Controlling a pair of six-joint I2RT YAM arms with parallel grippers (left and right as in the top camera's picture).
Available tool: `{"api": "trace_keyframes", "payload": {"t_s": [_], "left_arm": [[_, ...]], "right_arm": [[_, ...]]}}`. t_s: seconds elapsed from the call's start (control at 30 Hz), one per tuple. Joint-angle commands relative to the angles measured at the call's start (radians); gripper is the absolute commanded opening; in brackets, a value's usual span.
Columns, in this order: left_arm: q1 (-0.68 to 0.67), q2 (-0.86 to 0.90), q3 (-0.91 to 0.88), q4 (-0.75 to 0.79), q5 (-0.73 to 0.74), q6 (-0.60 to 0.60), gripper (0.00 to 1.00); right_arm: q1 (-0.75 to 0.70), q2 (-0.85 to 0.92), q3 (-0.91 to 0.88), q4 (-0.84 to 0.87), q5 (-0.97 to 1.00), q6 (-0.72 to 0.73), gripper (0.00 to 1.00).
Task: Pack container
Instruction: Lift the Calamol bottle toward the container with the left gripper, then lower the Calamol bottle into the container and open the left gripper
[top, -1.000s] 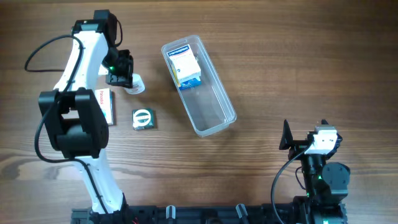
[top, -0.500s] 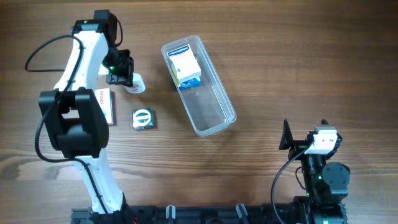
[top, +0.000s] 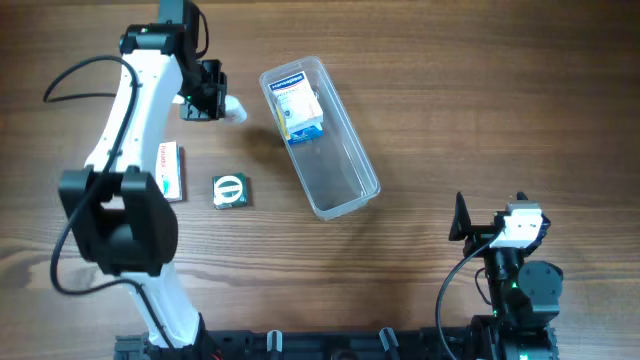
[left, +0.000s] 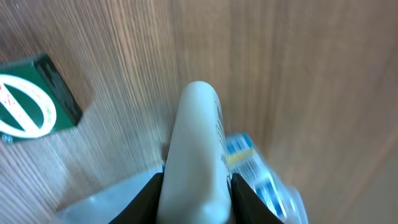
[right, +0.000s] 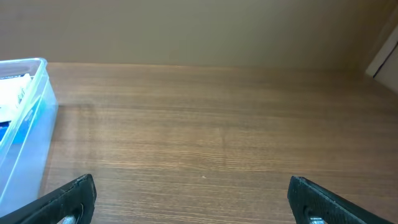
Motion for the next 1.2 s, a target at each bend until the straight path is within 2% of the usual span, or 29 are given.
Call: {"api": "trace_keyframes", "payload": {"t_s": [0.0,0.13,0.33,0.63,0.87,1.17], "left_arm": [[-0.026,-0.088,0.043,0.003,0.012,-0.004,0.17],[-0.072,-0.111,0.122,0.003,0.012,0.015,0.17],[-0.170,-0.111,0.230,0.003,0.012,0.114,0.20],[-0.261,-0.087,0.236,0.003,0.084,0.237,0.15],[-0.307,-0.045,0.236,0.002,0.173,0.383,0.16],[-0.373,-0.017,0.235,-0.017,0.176,0.509,0.19]], "right_arm": [[-0.006,-0.012,-0.005,0.004,0.020,0.016,1.00],[-0.006,-0.012,-0.005,0.004,0.019,0.016,1.00],[-0.006,-0.012,-0.005,0.004,0.020,0.016,1.00],[-0.006,-0.012,-0.005,0.004,0.019,0.015,1.00],[-0.006,-0.012,-0.005,0.004,0.020,0.016,1.00],[-0.006,-0.012,-0.005,0.004,0.020,0.016,1.00]]}}
